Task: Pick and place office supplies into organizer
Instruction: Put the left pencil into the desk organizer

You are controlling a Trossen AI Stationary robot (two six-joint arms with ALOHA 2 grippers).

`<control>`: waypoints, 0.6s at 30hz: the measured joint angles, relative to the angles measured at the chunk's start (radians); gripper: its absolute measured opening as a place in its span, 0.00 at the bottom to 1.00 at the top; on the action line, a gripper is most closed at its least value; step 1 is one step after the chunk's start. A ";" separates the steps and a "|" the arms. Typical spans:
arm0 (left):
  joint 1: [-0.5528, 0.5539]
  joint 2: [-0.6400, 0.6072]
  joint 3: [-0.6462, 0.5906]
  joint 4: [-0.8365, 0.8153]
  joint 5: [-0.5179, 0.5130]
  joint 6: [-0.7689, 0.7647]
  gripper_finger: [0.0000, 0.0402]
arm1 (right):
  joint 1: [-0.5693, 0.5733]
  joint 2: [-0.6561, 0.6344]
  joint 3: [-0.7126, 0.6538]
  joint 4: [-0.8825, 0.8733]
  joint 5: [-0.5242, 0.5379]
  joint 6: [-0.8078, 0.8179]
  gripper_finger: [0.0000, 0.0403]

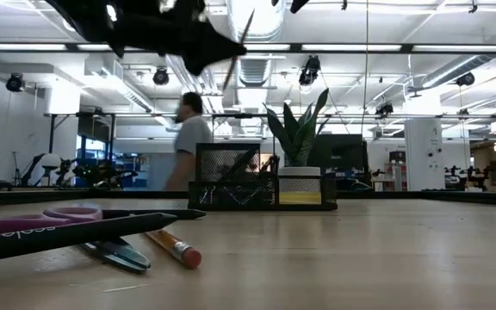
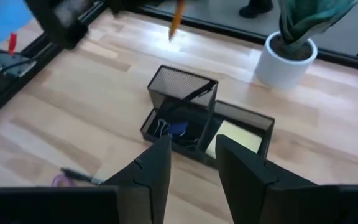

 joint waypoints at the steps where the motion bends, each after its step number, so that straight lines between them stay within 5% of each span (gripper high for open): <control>1: 0.008 0.021 0.000 0.020 0.004 0.001 0.02 | -0.003 0.000 0.000 0.000 0.000 -0.010 0.29; 9: -0.003 0.141 -0.053 0.081 0.011 0.022 0.02 | -0.006 0.001 -0.005 0.000 -0.008 -0.065 0.29; 18: 0.010 0.108 -0.245 0.341 -0.061 -0.028 0.02 | -0.024 0.001 -0.057 0.000 -0.043 -0.058 0.26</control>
